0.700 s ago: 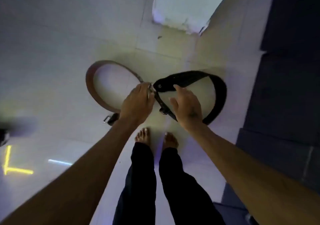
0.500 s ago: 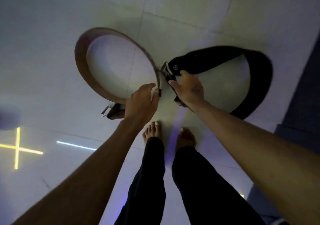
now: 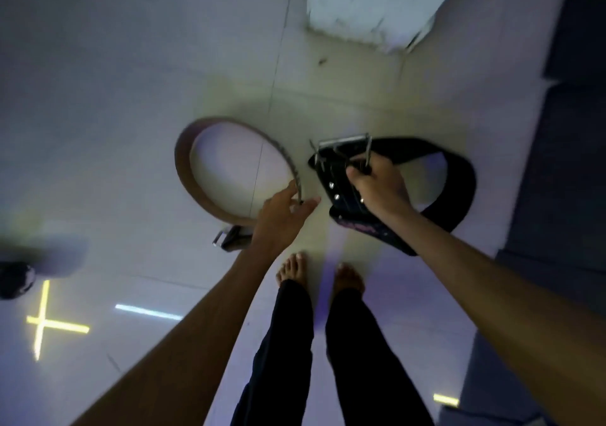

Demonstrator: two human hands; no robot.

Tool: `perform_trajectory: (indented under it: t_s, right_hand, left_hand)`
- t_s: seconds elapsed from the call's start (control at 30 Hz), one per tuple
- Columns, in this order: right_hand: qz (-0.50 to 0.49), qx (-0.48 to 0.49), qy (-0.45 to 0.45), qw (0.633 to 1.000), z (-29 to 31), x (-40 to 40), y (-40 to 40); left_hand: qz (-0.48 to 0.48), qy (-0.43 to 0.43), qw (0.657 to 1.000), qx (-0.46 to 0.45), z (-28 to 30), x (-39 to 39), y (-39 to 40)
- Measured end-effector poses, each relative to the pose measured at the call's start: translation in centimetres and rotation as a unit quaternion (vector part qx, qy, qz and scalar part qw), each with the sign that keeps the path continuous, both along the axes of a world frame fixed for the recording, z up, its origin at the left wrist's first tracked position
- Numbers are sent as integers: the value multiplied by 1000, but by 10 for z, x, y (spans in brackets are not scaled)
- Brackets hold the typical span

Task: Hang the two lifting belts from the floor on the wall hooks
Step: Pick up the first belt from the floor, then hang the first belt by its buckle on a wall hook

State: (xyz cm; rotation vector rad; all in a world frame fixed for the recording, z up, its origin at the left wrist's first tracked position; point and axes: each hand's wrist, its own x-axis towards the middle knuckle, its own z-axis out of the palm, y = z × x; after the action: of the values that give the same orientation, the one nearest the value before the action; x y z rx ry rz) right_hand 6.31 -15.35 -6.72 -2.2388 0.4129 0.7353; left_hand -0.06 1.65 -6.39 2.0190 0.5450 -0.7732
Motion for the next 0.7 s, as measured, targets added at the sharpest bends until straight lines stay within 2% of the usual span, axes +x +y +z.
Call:
perform_trajectory:
  t_s: [0.1,0.2,0.3,0.53,0.7]
  right_hand:
    - [-28,82,-19,996,105,-1,-23]
    - [-49,168,-20,984,234,-8,-48]
    - [-63,221,-47,972,343,-16,-69]
    - [-96,256,-189,943,566,-28,-72]
    - [-76,273,-289,915,689,-42,-59]
  left_hand:
    - [28,-37,997,-57,88,20,-17]
    - [78,-96,981,-149,205,32,-36]
    - [80,-153,964,-201,314,39,-53]
    - [44,-348,919,-182,543,29,-67]
    - [43,-444,874,-195,667,20,-51]
